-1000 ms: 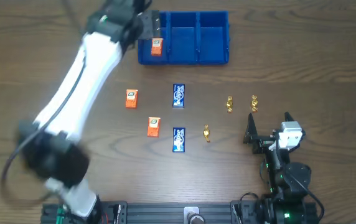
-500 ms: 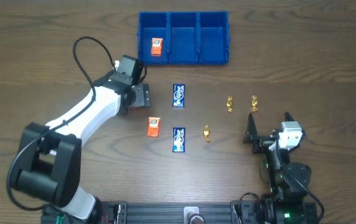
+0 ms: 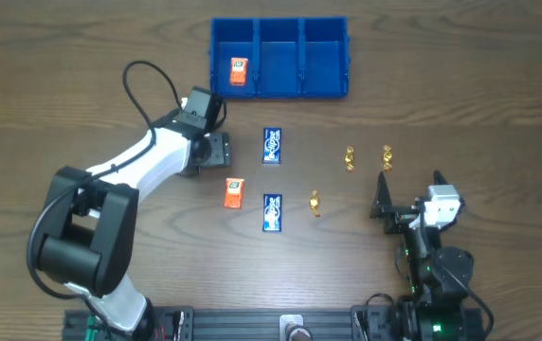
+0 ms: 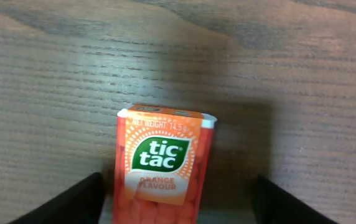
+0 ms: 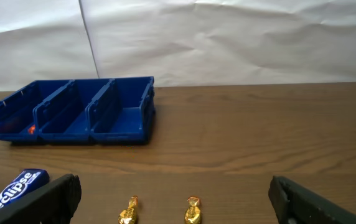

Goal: Sort Candies Into Trays

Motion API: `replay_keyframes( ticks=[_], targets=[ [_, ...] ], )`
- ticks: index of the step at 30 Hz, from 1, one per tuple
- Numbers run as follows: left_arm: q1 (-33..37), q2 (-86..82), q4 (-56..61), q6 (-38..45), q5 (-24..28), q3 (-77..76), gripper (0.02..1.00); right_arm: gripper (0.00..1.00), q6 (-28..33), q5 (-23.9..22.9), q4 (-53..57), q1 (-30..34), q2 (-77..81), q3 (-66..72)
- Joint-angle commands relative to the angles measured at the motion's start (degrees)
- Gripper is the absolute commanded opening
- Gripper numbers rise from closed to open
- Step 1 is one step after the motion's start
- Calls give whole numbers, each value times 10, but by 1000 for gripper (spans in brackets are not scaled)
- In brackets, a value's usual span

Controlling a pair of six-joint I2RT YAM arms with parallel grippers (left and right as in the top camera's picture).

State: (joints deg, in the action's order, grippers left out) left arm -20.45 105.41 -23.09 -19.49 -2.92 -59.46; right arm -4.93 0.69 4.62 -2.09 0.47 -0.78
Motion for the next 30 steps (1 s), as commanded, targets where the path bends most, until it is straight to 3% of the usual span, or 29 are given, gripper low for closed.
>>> replay_keyframes(
  ticks=[1, 4, 6, 12, 16, 21, 26, 30],
  targets=[
    [3, 12, -1, 2, 7, 0, 577, 998, 5, 3, 1, -1, -3, 3],
    [3, 12, -1, 2, 10, 0, 406, 1000, 5, 3, 1, -1, -3, 3],
    [6, 12, -1, 2, 12, 0, 356, 1000, 5, 3, 1, -1, -3, 3],
    [5, -61, -2, -2, 12, -14, 358, 998, 5, 3, 1, -1, -3, 3],
    [-26, -130, -36, -2, -52, -174, 347, 998, 5, 3, 1, -1, -3, 3],
    [-28, 43, -139, 12, -61, -465, 347, 998, 5, 3, 1, -1, -3, 3],
    [-26, 193, -130, -7, -38, -548, 375, 998, 5, 3, 1, -1, -3, 3],
    [-24, 212, -131, -9, -35, -548, 378, 998, 5, 3, 1, -1, -3, 3]
  ],
)
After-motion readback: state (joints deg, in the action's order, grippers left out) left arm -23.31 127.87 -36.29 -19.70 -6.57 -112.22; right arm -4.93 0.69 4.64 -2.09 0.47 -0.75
